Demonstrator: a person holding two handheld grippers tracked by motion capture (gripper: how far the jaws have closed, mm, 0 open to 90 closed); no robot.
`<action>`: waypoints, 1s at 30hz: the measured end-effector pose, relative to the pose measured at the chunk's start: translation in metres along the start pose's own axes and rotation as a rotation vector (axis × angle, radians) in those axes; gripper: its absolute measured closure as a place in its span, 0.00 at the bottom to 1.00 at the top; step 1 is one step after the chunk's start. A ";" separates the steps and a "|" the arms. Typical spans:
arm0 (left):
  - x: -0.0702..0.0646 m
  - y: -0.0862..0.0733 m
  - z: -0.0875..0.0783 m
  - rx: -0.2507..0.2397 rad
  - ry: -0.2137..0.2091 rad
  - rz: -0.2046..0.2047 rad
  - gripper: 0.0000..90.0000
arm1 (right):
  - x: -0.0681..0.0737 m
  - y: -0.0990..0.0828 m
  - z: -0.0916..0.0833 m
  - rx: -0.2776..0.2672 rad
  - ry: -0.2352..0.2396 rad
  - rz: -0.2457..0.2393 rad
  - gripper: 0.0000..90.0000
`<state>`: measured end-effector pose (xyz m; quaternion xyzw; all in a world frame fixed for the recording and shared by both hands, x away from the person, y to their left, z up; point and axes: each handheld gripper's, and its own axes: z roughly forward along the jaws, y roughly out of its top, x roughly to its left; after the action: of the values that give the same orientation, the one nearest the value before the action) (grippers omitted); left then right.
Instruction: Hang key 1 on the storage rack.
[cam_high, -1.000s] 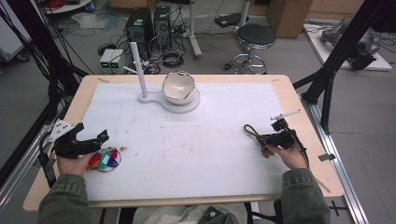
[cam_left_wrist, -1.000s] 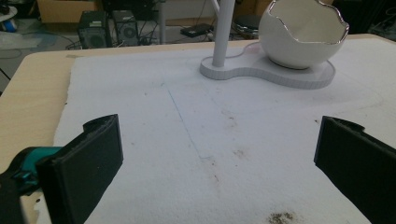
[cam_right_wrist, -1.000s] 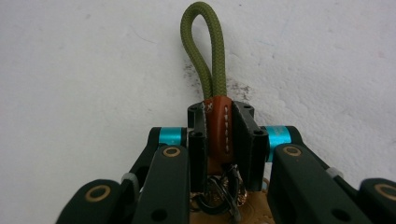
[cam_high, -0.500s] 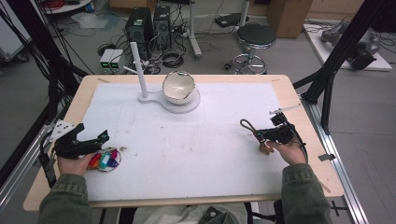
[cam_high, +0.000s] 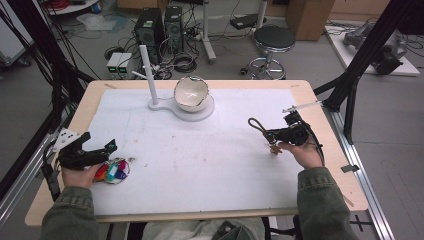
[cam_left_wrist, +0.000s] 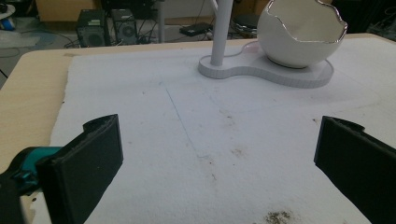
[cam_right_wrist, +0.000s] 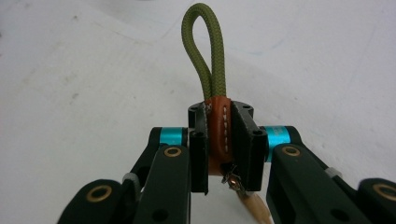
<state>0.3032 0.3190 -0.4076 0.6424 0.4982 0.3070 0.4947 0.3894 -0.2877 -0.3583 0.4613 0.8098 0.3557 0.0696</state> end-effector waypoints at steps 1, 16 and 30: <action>0.000 0.000 0.000 0.000 0.000 0.000 0.02 | 0.001 0.002 0.001 -0.003 0.006 -0.002 0.86; 0.000 0.000 0.000 -0.001 -0.002 0.003 0.02 | 0.026 0.038 0.008 -0.039 0.044 -0.035 0.86; 0.001 0.000 0.002 0.000 -0.005 0.004 0.02 | 0.056 0.073 0.025 -0.039 0.082 -0.081 0.86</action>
<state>0.3048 0.3193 -0.4081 0.6442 0.4957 0.3066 0.4953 0.4202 -0.2068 -0.3178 0.4120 0.8229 0.3867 0.0597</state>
